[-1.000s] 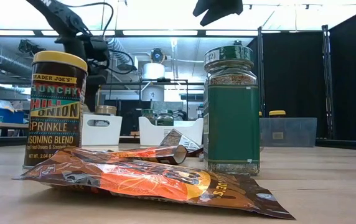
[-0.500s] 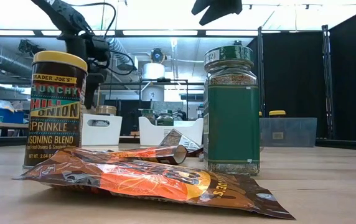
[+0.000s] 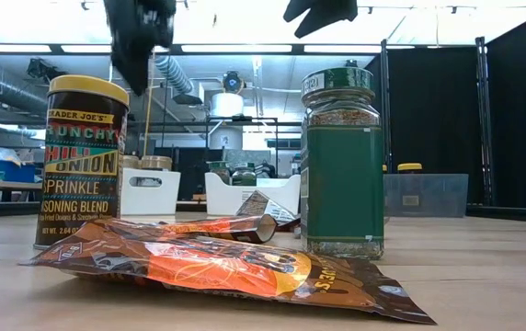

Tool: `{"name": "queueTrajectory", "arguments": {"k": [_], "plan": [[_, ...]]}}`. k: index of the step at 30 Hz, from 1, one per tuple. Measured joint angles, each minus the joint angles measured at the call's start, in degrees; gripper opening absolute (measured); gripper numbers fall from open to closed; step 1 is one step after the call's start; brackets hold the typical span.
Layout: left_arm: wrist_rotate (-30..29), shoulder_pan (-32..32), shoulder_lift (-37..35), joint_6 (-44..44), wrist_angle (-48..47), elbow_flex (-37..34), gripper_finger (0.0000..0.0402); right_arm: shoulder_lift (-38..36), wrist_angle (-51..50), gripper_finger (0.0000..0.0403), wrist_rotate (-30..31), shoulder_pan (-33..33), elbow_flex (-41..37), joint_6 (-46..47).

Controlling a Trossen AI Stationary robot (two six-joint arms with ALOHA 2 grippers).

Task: Sort spices by type
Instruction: Put the green seasoning bottle into the right white bin

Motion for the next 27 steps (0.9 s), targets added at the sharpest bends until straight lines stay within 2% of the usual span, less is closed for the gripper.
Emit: {"name": "queueTrajectory", "arguments": {"k": [6,11,16,21,27], "plan": [[0.83,-15.66,-5.57,-7.83,-2.03,4.54,0.0339,2.20,-2.38,0.0268,-7.70,1.73,-0.02,0.27],[-1.28,-23.90,-9.89,-17.25,1.09,4.55,0.0338,6.85,0.61,0.0268,-10.82,5.55,0.12,-3.83],[-6.19,-27.64,-11.58,-22.83,1.63,4.55,0.0338,12.10,3.36,0.0266,-14.71,9.63,0.17,-6.79],[-7.19,-28.65,-11.44,-25.22,1.65,4.53,0.0338,15.07,3.68,0.0271,-20.90,12.67,0.17,-4.17],[-7.65,-28.95,-11.40,-26.84,2.78,4.53,0.0338,15.72,4.35,0.0288,-19.94,16.46,0.17,-1.34]]}}
